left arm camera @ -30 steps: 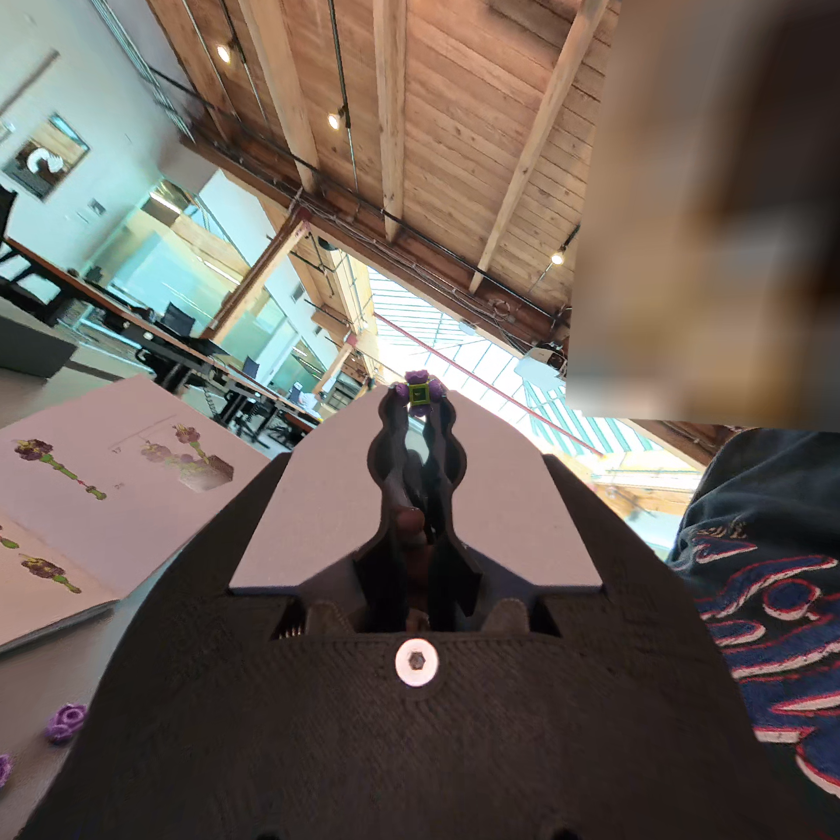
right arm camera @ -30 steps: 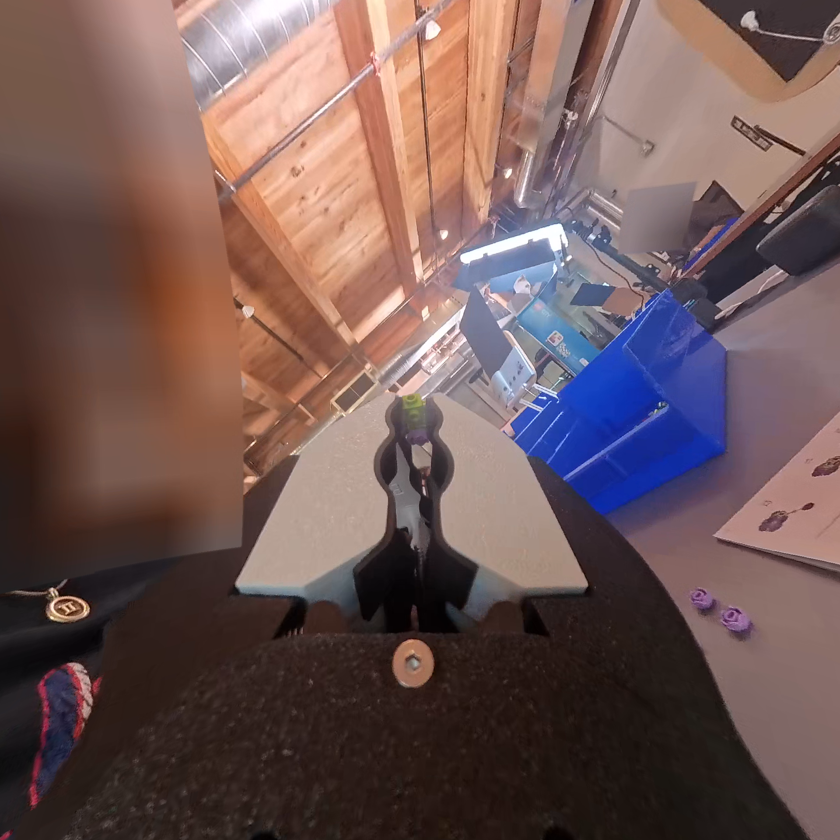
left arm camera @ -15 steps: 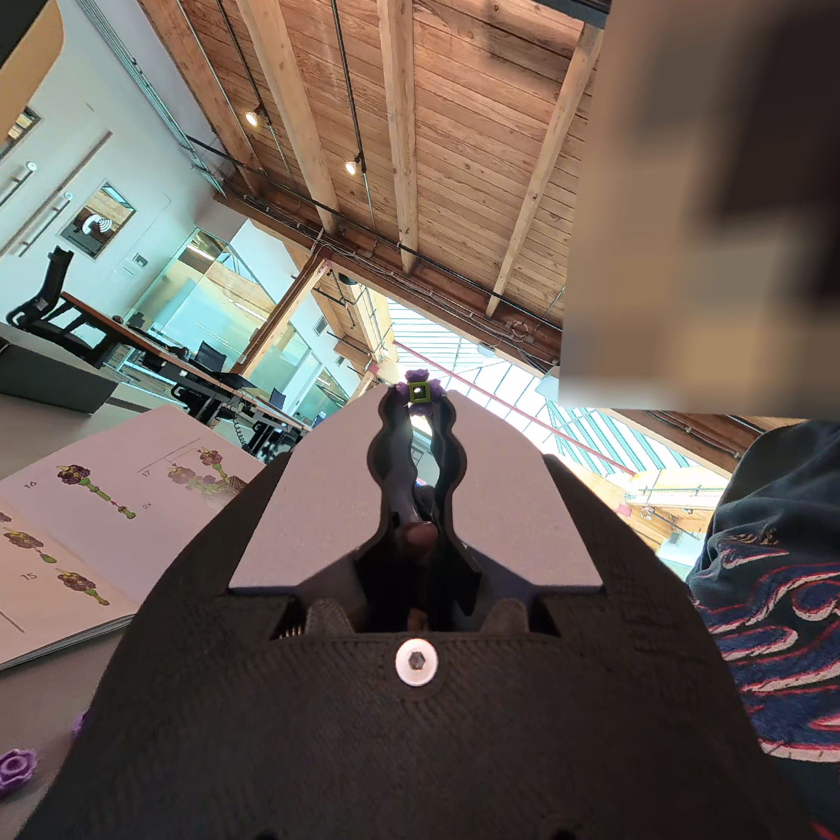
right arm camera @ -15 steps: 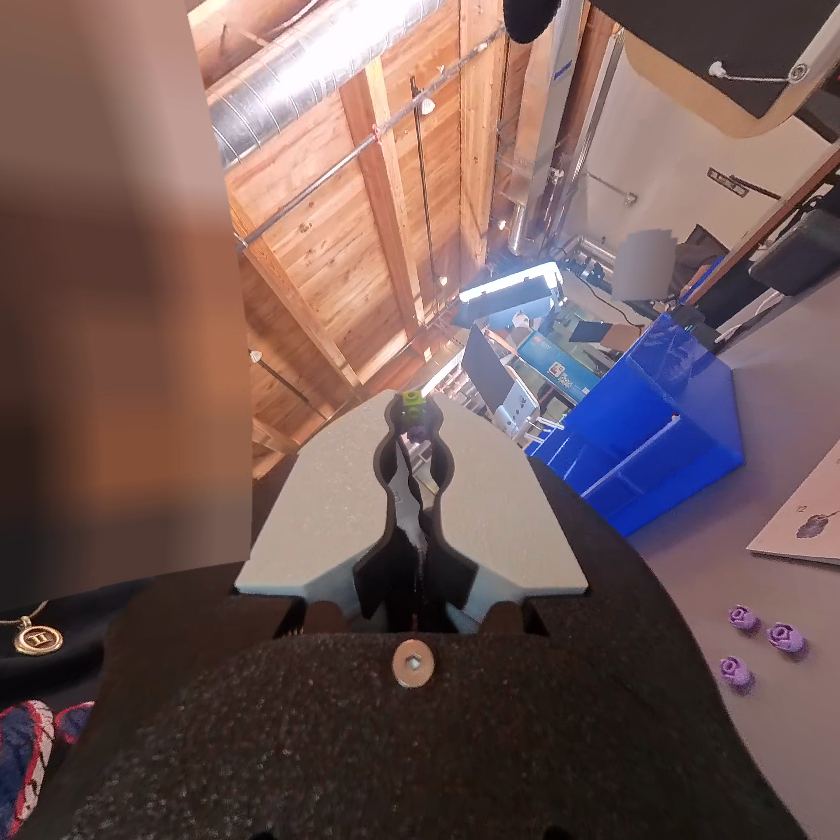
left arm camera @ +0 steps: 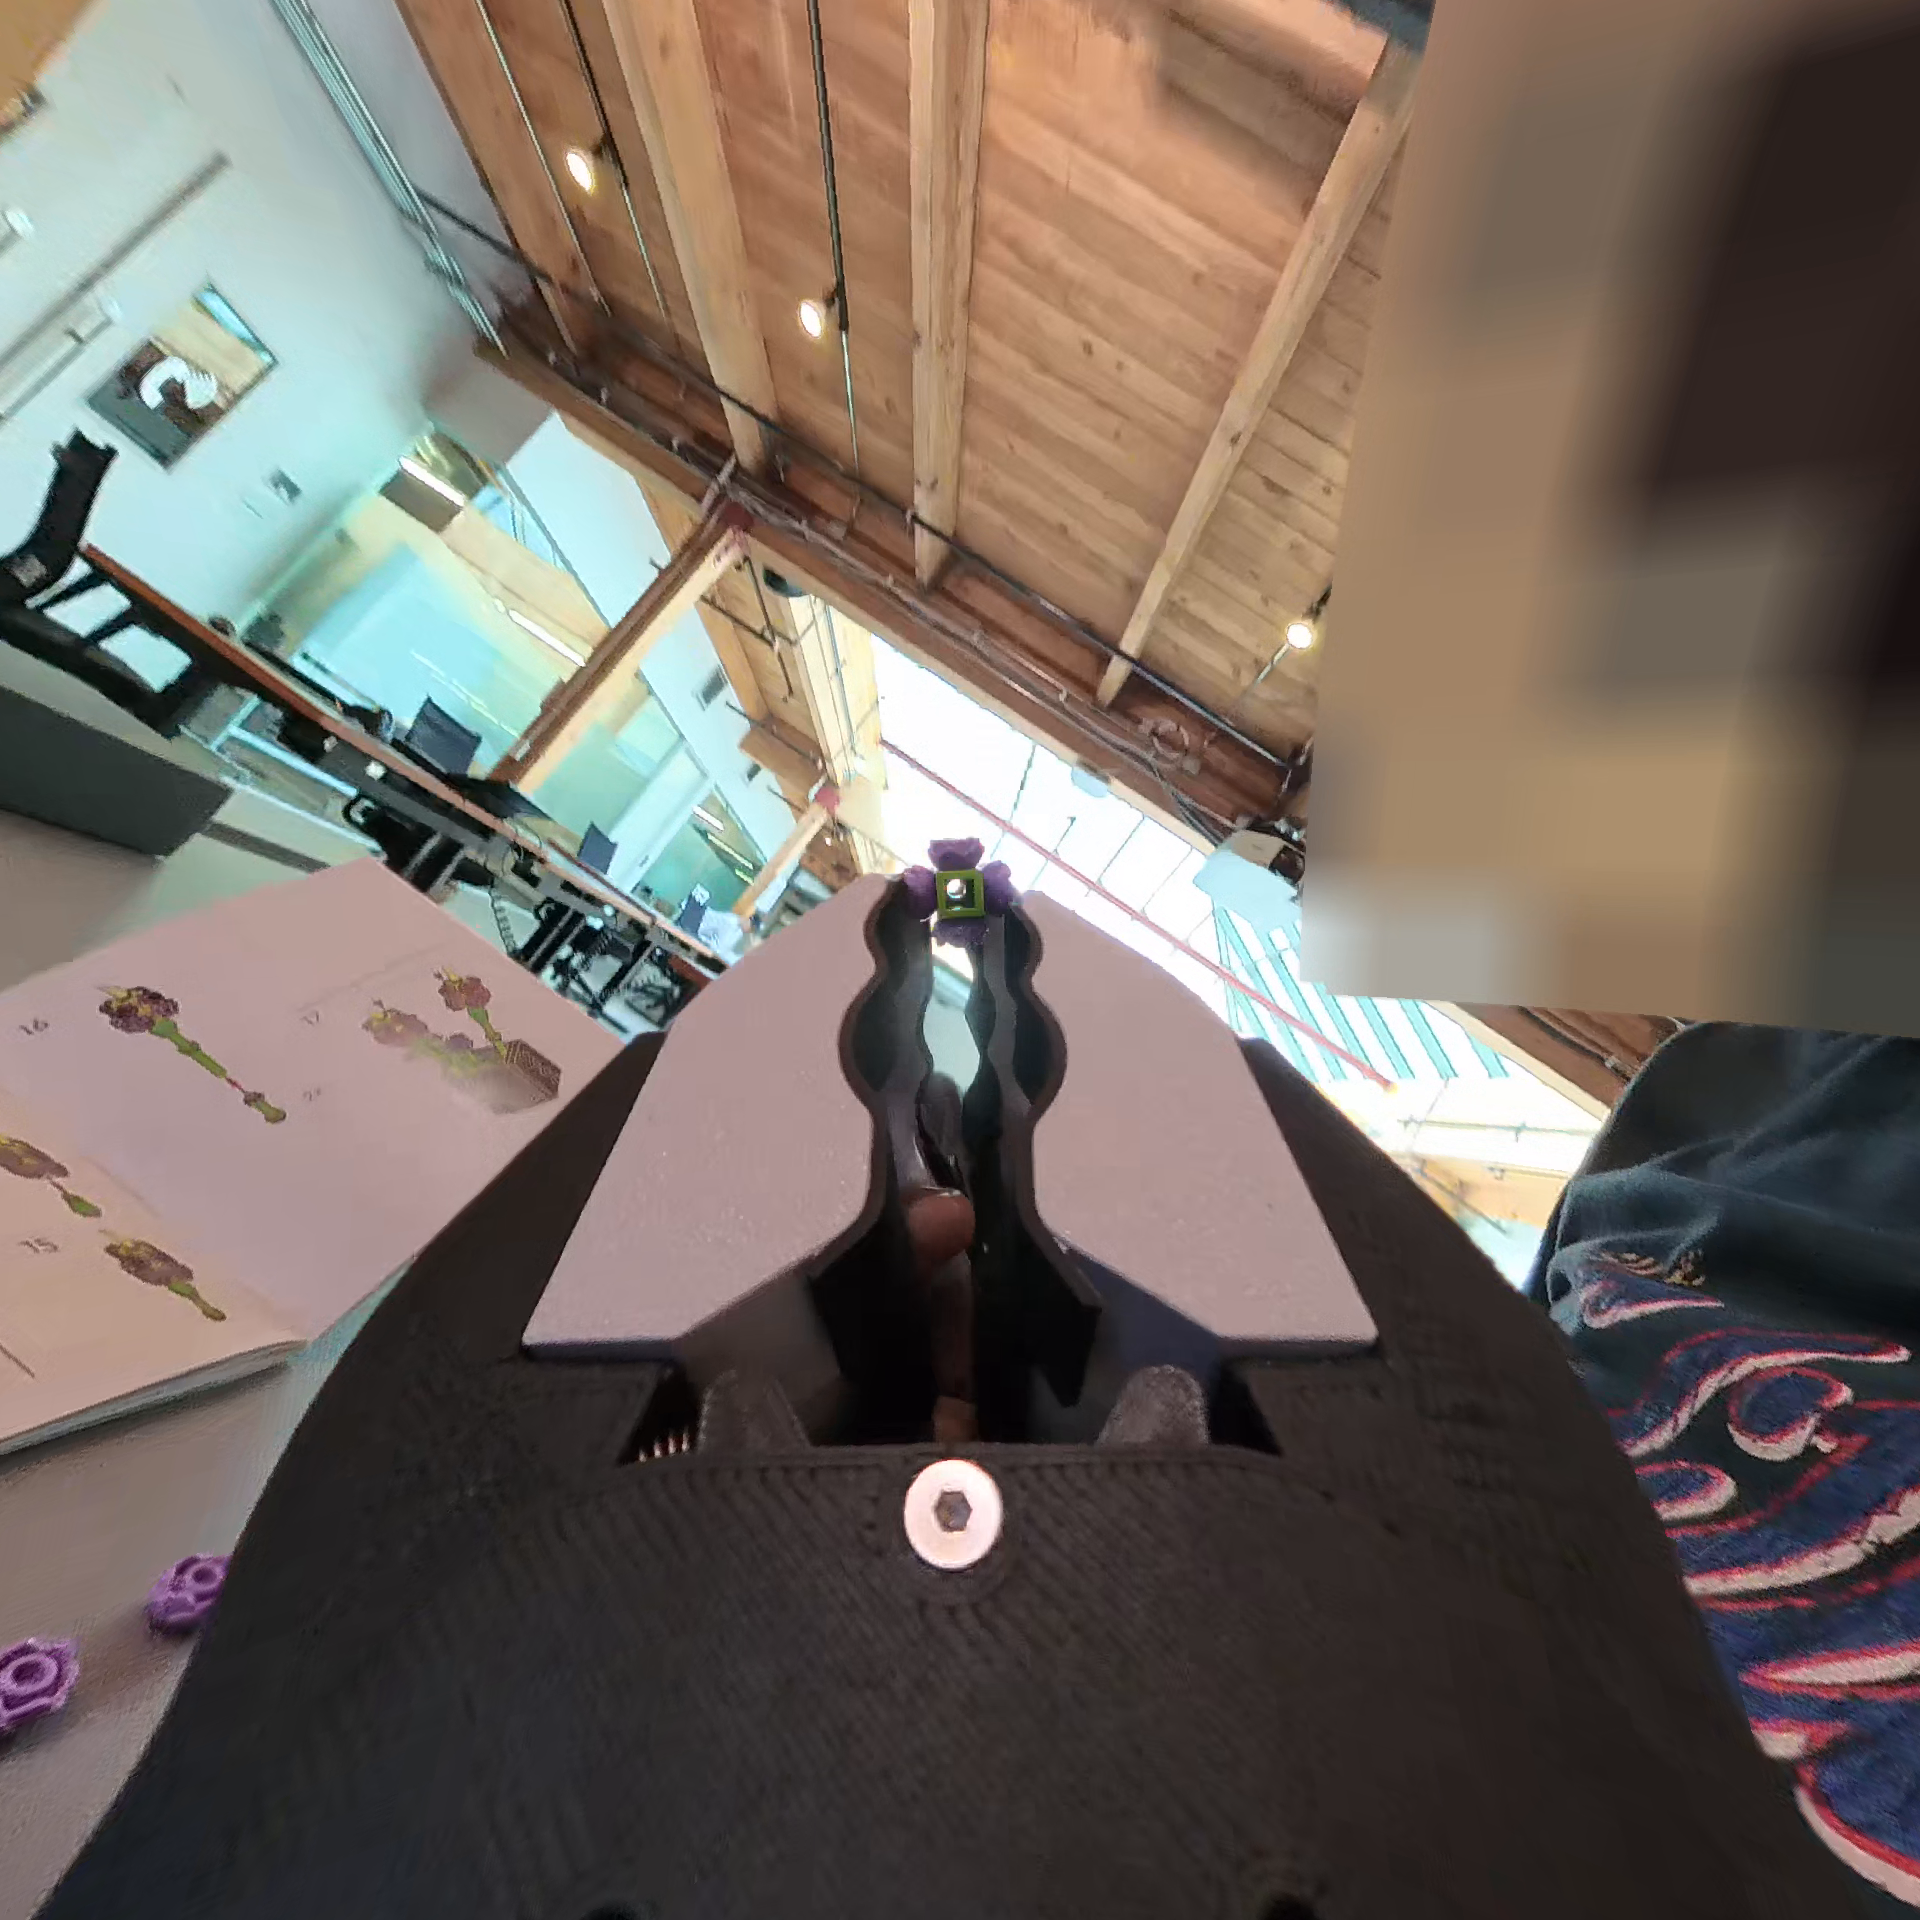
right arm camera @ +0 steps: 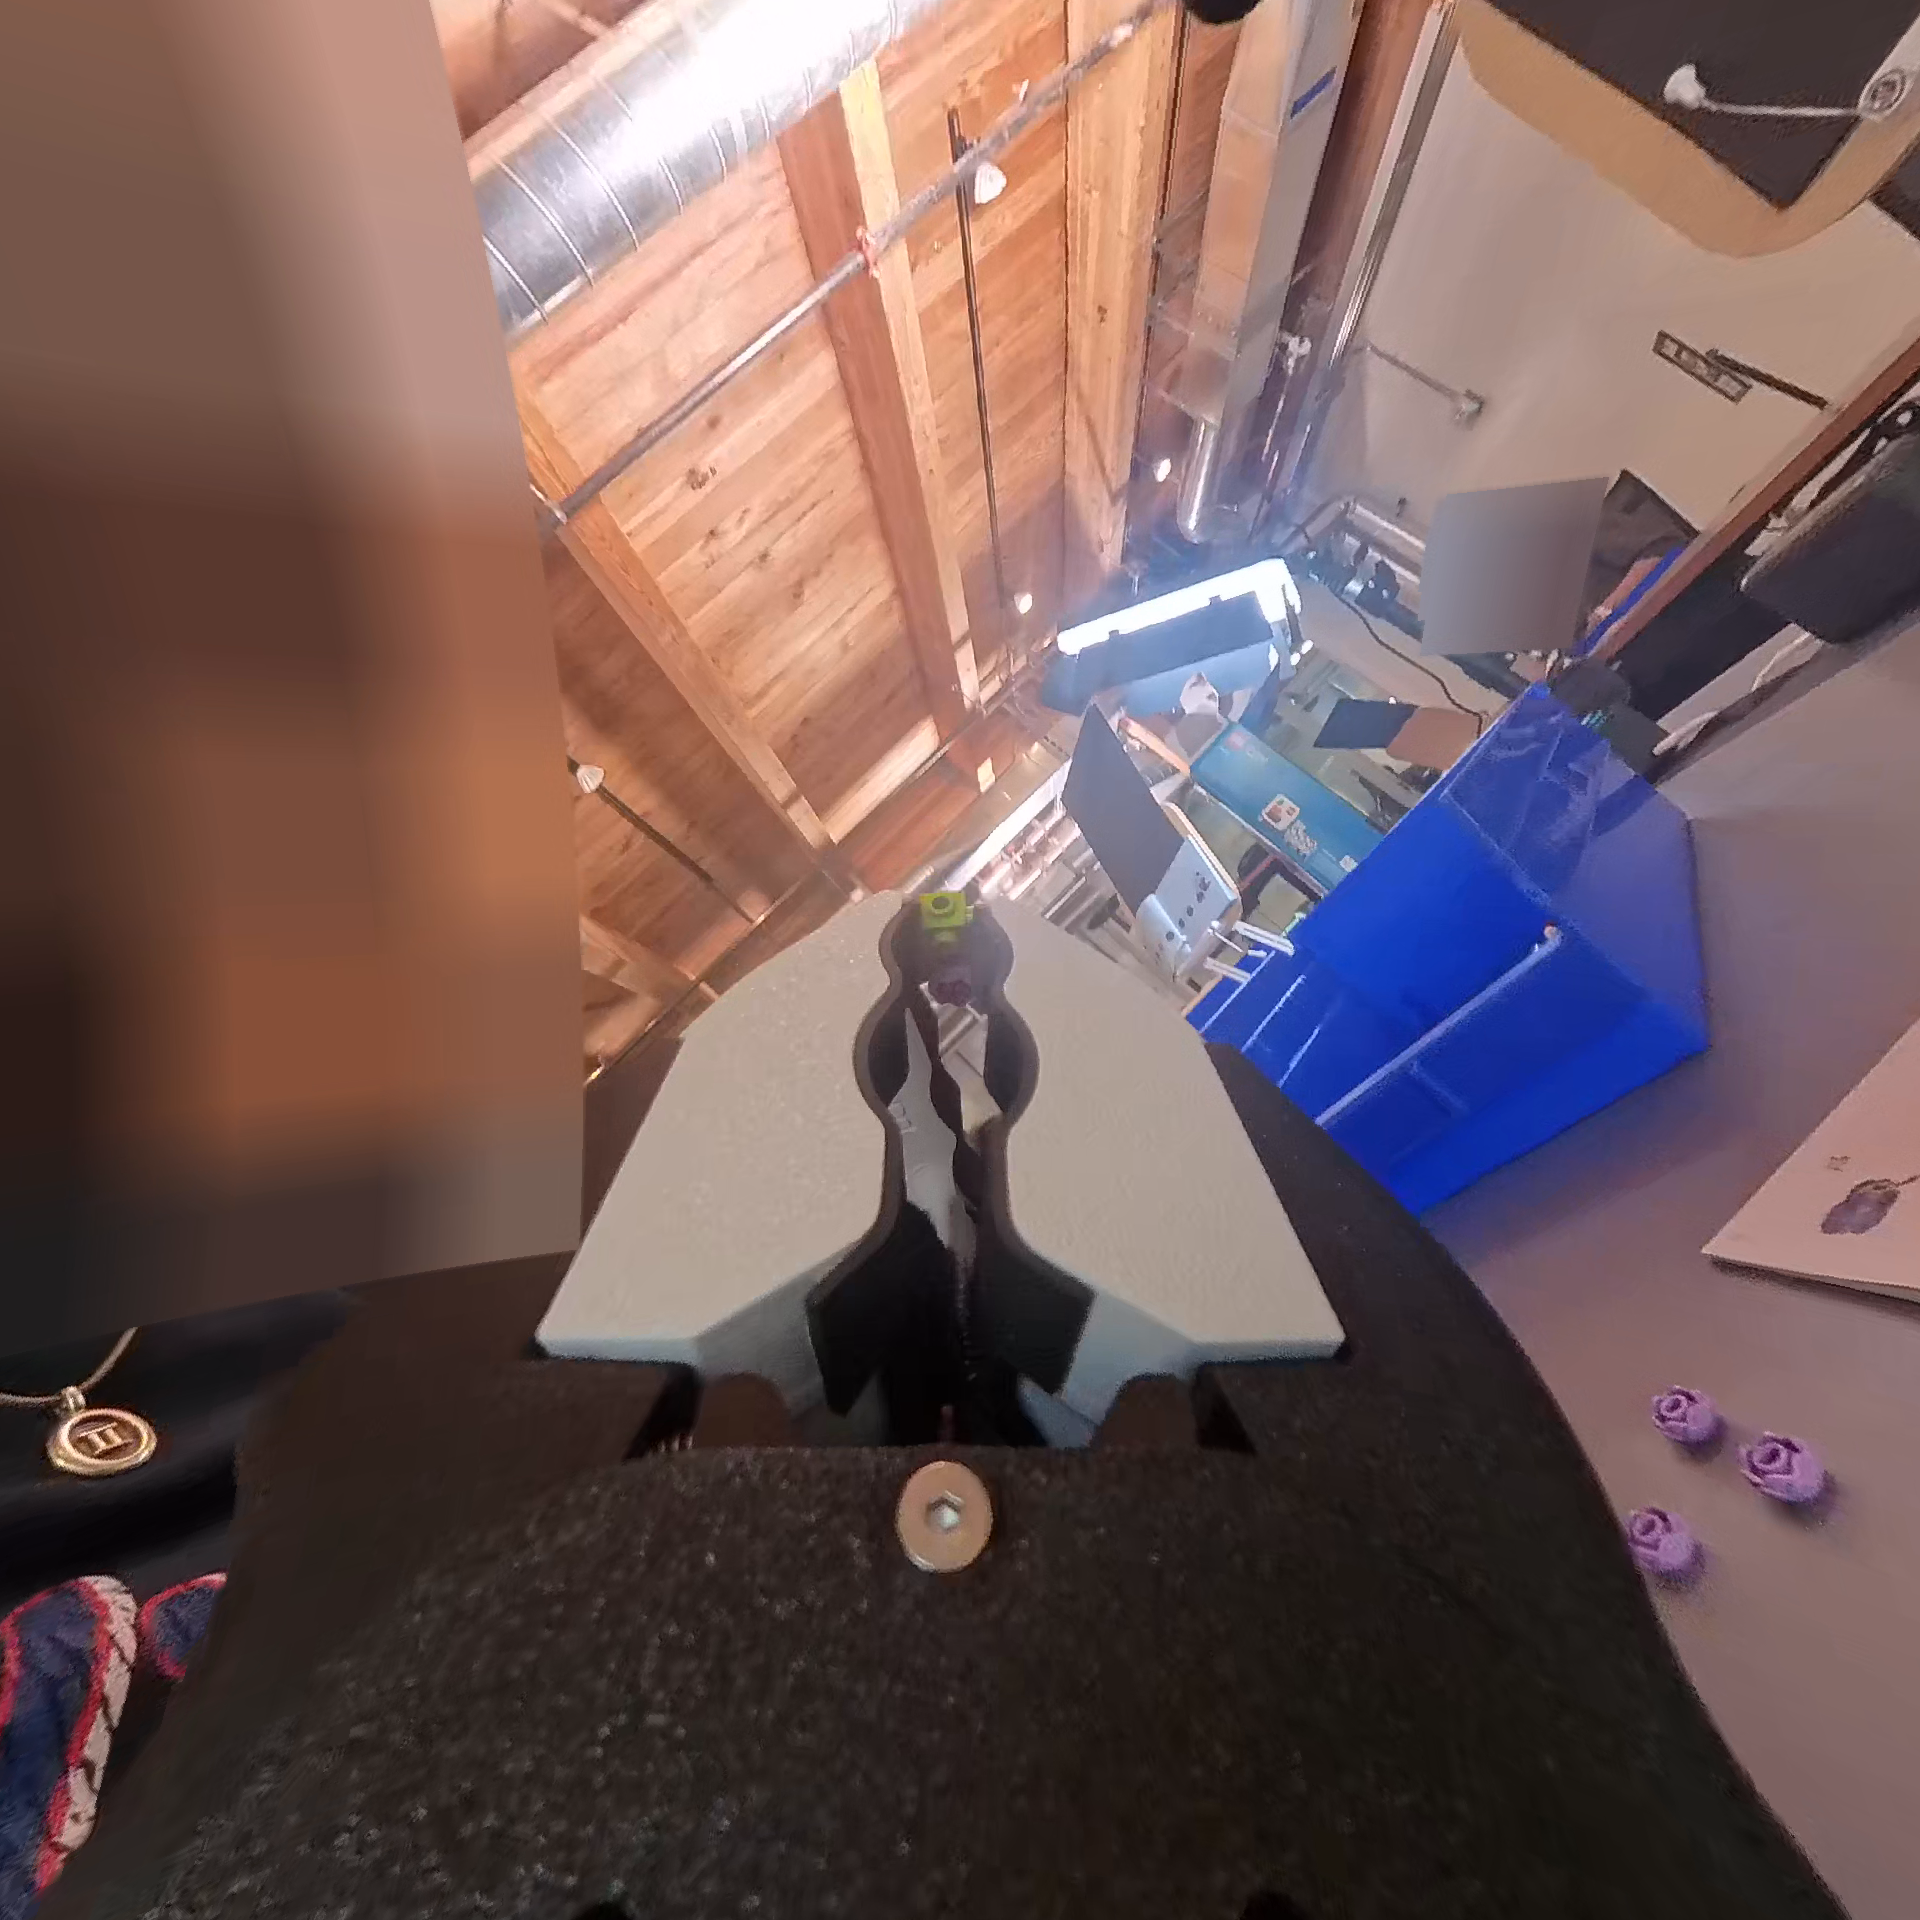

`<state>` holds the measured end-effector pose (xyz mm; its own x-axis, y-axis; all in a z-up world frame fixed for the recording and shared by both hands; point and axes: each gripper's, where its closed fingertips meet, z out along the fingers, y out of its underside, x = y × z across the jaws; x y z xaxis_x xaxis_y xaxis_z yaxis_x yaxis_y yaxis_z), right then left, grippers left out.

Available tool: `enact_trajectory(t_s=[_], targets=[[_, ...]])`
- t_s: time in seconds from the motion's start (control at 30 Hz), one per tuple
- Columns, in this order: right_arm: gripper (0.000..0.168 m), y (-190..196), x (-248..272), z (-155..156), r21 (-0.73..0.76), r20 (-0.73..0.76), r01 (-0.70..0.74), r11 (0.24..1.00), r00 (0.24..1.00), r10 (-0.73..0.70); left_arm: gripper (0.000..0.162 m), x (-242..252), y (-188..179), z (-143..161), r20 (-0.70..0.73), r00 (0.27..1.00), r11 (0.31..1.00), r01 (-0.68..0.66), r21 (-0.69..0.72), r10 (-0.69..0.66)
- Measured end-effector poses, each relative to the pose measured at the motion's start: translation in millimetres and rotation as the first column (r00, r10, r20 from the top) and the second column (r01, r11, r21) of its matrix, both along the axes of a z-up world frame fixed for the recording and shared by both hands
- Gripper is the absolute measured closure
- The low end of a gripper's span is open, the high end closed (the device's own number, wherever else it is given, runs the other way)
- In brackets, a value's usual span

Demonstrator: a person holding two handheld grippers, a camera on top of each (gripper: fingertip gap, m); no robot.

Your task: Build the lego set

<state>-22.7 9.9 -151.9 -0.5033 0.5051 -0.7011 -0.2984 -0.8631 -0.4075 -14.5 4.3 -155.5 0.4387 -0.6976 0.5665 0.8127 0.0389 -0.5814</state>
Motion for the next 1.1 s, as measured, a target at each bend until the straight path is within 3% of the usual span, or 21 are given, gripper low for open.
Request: enact_trajectory(t_s=[0.33,0.47,0.53,0.63,0.8,1.0,1.1], targets=[[0.158,-0.8,1.1,-4.6,0.073,0.064,-0.026,0.997,0.998,0.021,0.144,3.3,0.3,-5.3,-0.032,0.999,0.998,0.032,-0.050,-0.034],[0.159,0.5,2.1,5.1,0.182,0.077,-0.064,0.981,0.996,0.050,0.144,2.1,0.2,0.9,-0.086,0.996,1.000,0.016,-0.012,-0.017],[0.159,1.5,5.9,12.5,0.262,0.107,-0.096,0.960,0.992,0.070,0.123,4.8,3.0,2.3,-0.202,0.979,1.000,0.019,-0.019,-0.022],[0.159,4.0,19.8,17.7,0.439,0.167,-0.139,0.888,0.983,0.072,0.117,11.4,1.9,-2.9,-0.431,0.901,0.998,0.043,-0.047,-0.059],[0.158,-6.3,46.5,18.5,0.727,0.198,-0.184,0.662,0.979,0.054,0.117,30.8,-2.3,-7.1,-0.663,0.742,0.995,0.086,-0.058,-0.103],[0.158,-16.4,61.2,17.9,0.846,0.199,-0.192,0.497,0.979,0.038,0.117,63.4,-4.1,-10.1,-0.870,0.492,0.995,0.095,0.030,-0.021],[0.158,-20.7,64.7,14.9,0.882,0.215,-0.206,0.425,0.976,0.027,0.125,71.5,-4.2,-7.0,-0.908,0.415,0.991,0.089,0.098,0.053]])
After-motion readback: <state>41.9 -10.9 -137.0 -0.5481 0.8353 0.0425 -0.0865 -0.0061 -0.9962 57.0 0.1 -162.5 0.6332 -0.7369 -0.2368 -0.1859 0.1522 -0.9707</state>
